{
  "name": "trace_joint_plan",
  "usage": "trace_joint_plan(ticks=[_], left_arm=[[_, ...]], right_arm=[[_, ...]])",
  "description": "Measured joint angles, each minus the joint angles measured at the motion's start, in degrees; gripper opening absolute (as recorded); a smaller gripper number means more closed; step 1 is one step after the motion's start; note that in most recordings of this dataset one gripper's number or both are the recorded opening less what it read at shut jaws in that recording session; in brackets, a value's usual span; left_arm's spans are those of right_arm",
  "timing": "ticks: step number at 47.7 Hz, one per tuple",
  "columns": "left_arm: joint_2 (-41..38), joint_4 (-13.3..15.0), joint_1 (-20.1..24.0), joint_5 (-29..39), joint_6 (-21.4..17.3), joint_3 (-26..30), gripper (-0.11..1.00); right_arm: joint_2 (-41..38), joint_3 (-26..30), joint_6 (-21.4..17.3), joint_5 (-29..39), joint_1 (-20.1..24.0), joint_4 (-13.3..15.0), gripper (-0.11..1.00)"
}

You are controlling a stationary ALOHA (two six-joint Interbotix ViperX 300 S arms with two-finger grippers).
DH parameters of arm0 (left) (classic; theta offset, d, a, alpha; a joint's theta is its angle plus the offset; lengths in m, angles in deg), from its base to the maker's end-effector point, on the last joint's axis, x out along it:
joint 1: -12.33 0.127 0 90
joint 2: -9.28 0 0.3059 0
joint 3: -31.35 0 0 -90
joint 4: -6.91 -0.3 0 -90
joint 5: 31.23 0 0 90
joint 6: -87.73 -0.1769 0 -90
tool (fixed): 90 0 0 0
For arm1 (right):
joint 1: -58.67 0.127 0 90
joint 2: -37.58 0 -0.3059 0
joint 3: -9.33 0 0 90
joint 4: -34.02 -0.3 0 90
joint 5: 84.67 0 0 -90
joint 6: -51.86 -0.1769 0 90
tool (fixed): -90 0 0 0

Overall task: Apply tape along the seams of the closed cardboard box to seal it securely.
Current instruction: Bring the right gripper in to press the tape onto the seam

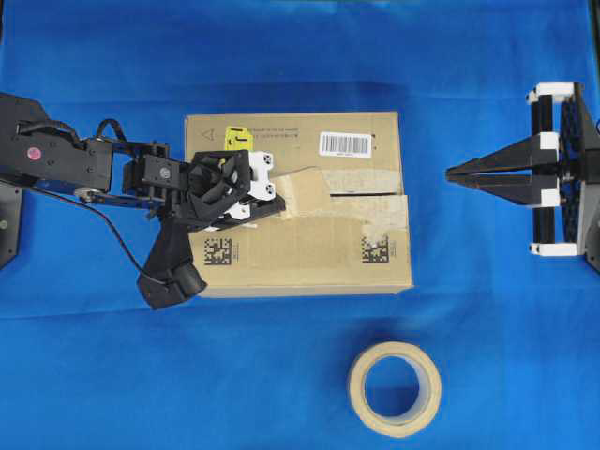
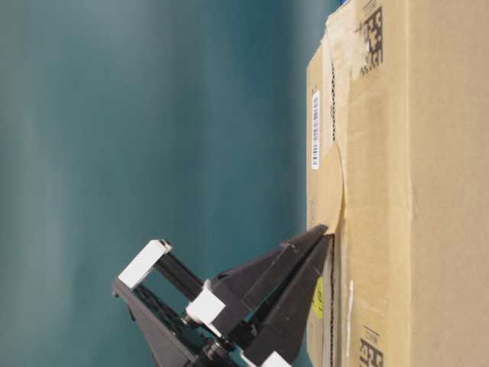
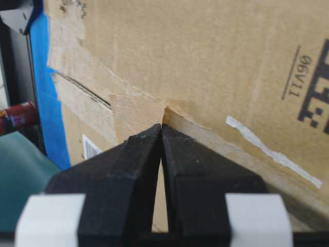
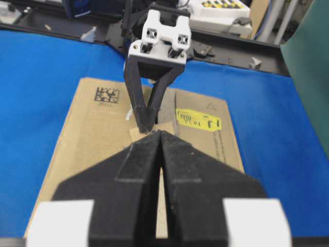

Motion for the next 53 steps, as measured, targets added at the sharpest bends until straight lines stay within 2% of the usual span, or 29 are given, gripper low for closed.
trace_joint_plan(ticks=[10,21,32,44,47,53], left_arm=[[0.0,0.0,0.1,1.4,0.0,0.0,0.0],[0.1,0.0,0.2,2.1,0.0,0.0,0.0],[0.0,0.0,0.2,2.4,0.0,0.0,0.0],[0.0,0.0,0.1,3.3,0.0,0.0,0.0],[0.0,0.0,0.2,3.5,0.0,0.0,0.0],[0.0,0.0,0.1,3.7,0.0,0.0,0.0]], right_arm=[[-2.7,0.0,0.0,-1.8,0.0,0.1,0.0],[-9.4,1.7,-1.0,-5.9,-0.4,0.1,0.0],[-20.1,9.4,-1.4,-7.1,-1.7,-0.7,0.0],[-30.8,19.8,-1.4,-2.3,-2.3,-1.1,0.01],[-32.5,21.4,-1.4,-0.8,-2.3,-1.1,0.07],[-34.5,23.6,-1.5,0.7,-2.3,-1.3,0.43]])
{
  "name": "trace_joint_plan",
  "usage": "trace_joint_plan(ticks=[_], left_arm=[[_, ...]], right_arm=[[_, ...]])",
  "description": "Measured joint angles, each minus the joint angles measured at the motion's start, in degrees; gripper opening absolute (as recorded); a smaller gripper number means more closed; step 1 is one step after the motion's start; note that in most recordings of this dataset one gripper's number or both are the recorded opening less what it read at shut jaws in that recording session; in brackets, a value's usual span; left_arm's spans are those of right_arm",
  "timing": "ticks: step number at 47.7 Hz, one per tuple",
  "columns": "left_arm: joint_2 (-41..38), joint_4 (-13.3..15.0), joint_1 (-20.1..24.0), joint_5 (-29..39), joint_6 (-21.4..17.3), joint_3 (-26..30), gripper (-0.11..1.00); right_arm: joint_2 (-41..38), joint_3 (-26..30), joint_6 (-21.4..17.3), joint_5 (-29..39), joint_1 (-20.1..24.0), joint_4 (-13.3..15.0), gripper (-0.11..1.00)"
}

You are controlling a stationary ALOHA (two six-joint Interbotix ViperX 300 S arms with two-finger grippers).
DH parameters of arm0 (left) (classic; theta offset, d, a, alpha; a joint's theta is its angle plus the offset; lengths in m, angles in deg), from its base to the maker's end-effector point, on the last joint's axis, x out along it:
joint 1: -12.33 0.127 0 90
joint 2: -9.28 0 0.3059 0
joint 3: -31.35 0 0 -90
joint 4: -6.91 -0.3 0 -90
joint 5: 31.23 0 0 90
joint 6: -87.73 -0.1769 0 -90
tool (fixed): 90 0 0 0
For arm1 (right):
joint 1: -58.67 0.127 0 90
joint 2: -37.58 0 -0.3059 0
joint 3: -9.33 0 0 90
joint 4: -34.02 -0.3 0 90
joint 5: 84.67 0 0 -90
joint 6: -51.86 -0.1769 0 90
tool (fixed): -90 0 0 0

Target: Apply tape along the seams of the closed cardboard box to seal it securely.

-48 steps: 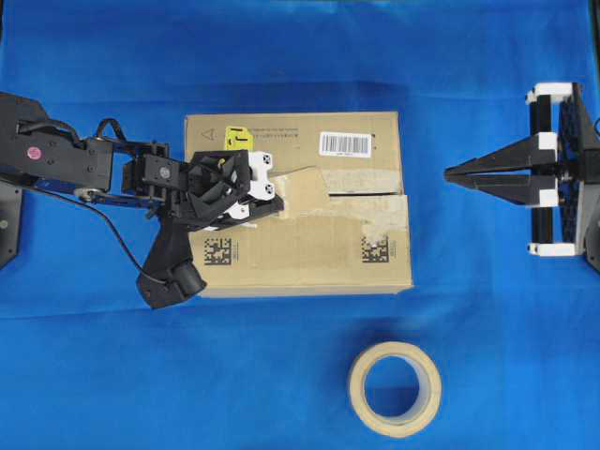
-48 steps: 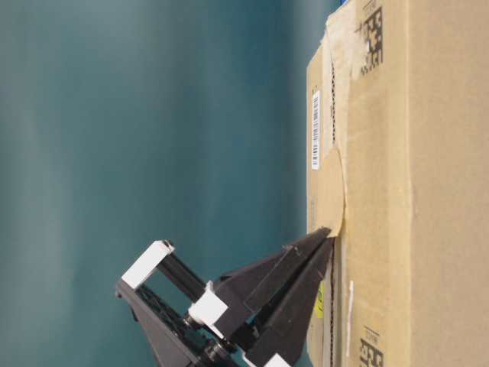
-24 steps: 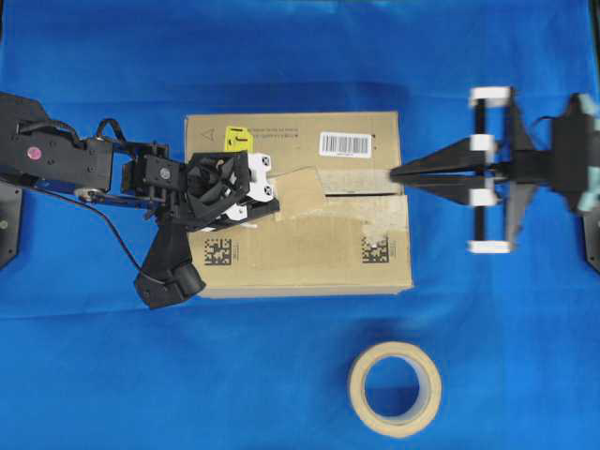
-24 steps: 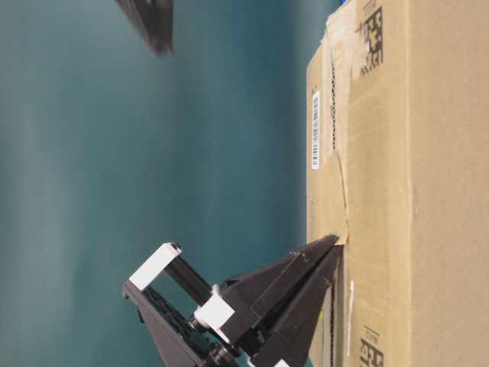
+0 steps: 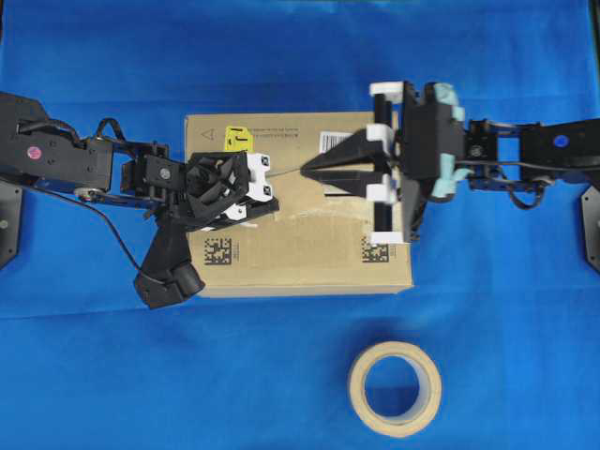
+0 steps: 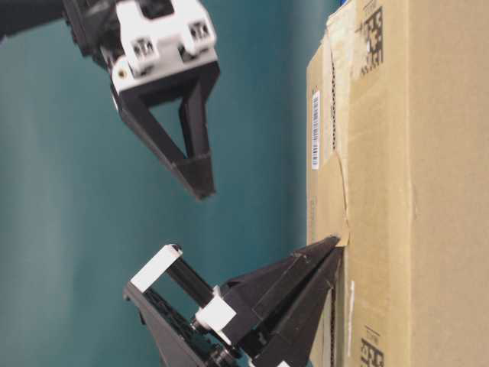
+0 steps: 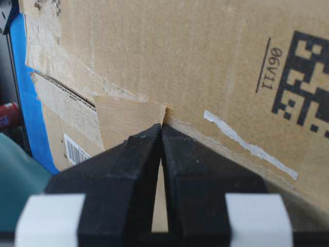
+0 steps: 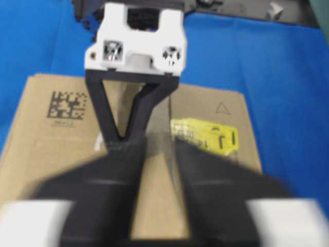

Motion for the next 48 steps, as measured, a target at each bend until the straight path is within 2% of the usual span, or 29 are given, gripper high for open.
trace_joint_plan(ticks=[3,5,16,32,48], left_arm=[[0.0,0.0,0.0,0.1,0.0,0.0,0.0],[0.0,0.0,0.1,0.1,0.0,0.1,0.0],[0.0,0.0,0.0,0.2,0.0,0.0,0.0],[0.0,0.0,0.1,0.2,0.1,0.0,0.0],[0.0,0.0,0.0,0.2,0.0,0.0,0.0]], right_arm=[[-0.4,0.4,0.0,0.2,0.0,-0.2,0.62],[-0.4,0.6,0.0,0.2,0.0,-0.4,0.67],[-2.6,0.6,-0.9,-0.7,0.0,-0.6,0.46],[-10.0,0.6,-2.0,-3.3,0.1,-0.6,0.45],[-12.2,0.4,-2.2,-4.2,0.2,-0.6,0.44]])
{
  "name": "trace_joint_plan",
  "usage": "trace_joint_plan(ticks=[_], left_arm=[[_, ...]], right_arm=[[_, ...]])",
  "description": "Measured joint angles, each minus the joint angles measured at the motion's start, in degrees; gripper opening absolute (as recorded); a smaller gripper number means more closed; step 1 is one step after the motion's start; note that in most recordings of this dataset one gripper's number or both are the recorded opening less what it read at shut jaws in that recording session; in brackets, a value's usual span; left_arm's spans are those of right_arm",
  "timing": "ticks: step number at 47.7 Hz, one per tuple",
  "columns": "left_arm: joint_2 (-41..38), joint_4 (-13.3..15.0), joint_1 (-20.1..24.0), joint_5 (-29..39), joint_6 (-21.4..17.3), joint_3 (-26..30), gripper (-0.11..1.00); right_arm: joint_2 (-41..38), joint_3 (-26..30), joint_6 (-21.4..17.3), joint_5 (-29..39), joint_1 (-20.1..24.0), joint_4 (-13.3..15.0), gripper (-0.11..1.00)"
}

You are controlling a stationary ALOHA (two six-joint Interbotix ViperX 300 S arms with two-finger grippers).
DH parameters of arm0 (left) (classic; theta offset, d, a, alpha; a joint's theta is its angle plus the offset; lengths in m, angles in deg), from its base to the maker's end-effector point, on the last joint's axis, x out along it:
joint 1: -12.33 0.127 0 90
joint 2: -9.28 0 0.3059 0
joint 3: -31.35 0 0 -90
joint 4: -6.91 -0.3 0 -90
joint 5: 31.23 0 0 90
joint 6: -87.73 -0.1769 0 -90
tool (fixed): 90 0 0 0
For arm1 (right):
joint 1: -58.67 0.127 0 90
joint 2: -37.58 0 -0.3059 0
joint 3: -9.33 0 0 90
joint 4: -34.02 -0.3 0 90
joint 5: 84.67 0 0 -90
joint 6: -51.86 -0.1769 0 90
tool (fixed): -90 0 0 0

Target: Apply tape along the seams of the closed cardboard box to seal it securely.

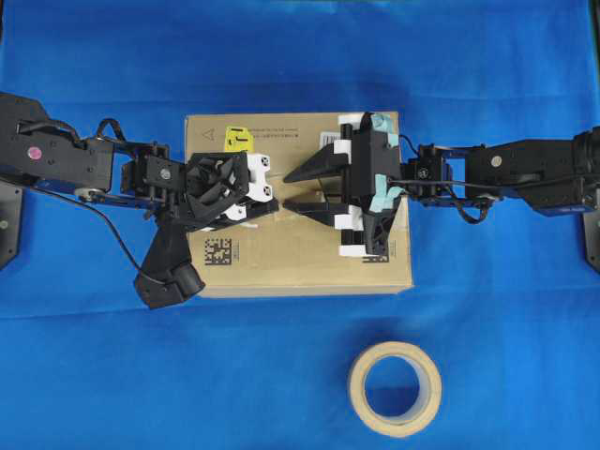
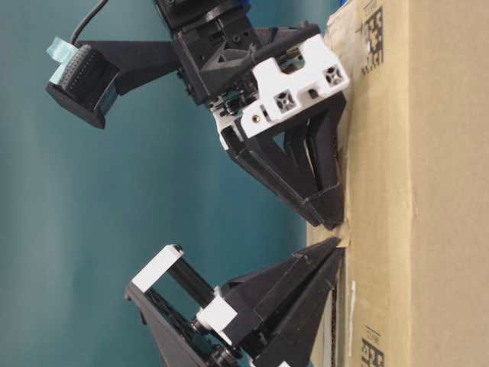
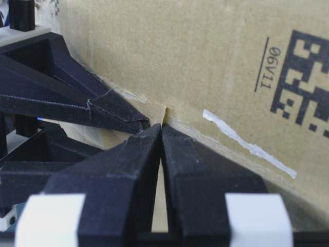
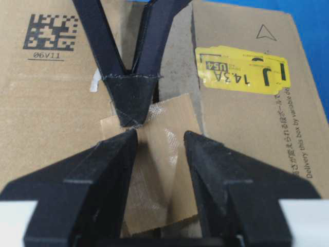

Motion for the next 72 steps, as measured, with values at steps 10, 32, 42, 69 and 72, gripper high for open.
trace_joint_plan(ticks=[10,32,42,69,72], left_arm=[[0.0,0.0,0.2,0.0,1.0,0.0,0.0],[0.0,0.0,0.6,0.5,3.4,0.5,0.01],[-0.1,0.0,1.1,2.1,4.3,1.1,0.32],[-0.4,-0.2,1.4,7.8,2.0,4.3,0.67],[-0.8,-0.3,1.4,10.3,2.0,5.4,0.67]], right_arm=[[-0.1,-1.0,0.0,-0.2,0.0,-0.1,0.42],[-0.1,-1.1,0.0,-0.2,0.0,-0.1,0.42],[-0.1,-1.2,0.0,-0.3,0.0,-0.1,0.42],[-0.1,-1.2,0.1,-0.1,0.0,-0.1,0.42],[-0.1,-1.2,0.1,-0.1,0.0,-0.1,0.42]])
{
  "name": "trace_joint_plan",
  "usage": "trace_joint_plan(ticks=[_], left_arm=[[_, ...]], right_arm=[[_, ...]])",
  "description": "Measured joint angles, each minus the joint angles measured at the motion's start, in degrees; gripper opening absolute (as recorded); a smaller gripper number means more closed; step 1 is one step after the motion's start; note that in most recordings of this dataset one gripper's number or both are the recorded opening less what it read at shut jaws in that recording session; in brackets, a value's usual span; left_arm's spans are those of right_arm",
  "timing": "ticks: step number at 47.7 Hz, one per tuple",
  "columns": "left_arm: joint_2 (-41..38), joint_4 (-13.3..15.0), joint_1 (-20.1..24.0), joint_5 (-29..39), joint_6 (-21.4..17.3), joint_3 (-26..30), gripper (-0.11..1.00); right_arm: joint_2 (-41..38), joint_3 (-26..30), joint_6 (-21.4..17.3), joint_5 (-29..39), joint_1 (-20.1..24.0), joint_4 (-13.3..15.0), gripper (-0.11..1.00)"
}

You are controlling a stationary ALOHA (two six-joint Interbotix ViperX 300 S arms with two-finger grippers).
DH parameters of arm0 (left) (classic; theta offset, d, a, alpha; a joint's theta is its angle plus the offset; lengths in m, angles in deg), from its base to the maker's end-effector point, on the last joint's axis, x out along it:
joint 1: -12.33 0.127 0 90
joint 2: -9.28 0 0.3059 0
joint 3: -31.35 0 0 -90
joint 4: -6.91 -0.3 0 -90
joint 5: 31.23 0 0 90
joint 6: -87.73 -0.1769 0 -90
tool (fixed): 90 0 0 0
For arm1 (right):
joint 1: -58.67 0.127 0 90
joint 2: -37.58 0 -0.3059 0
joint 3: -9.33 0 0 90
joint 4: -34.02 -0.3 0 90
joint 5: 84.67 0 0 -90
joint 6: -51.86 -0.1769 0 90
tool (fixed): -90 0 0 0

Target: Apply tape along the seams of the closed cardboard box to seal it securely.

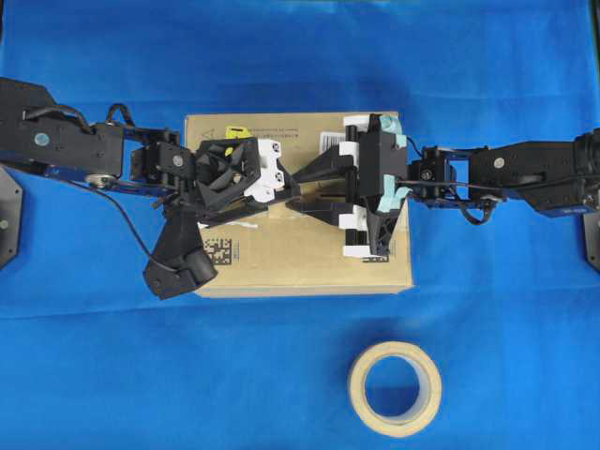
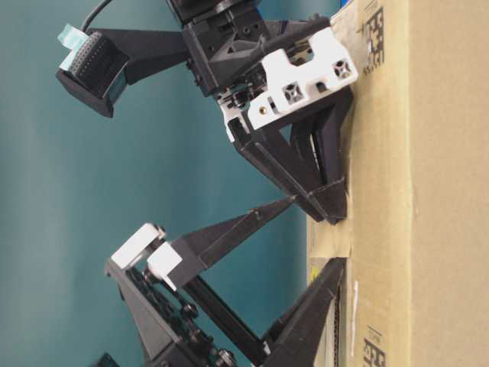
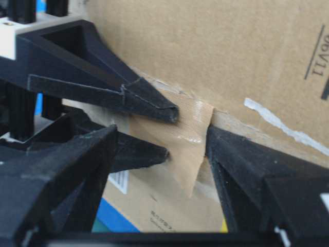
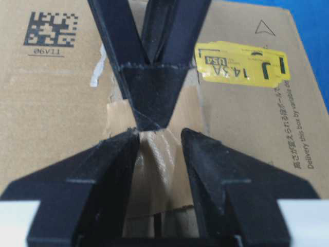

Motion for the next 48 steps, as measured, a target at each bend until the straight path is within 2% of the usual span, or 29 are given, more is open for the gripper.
trace_joint_plan(ticks=[17,28,40,48], left_arm=[[-0.6,-0.4,0.4,7.5,0.0,2.9,0.67],[-0.4,-0.3,0.3,9.3,0.1,3.1,0.67],[0.8,-0.3,0.1,8.9,0.4,2.5,0.66],[2.6,0.4,0.2,3.6,1.7,0.7,0.65]], right_arm=[[0.0,-0.1,0.0,0.1,0.0,0.0,0.42],[0.0,-0.3,0.0,0.2,0.0,0.0,0.42],[0.0,-0.3,0.0,0.1,0.0,0.1,0.42],[0.8,-1.1,0.1,0.3,0.0,0.0,0.42]])
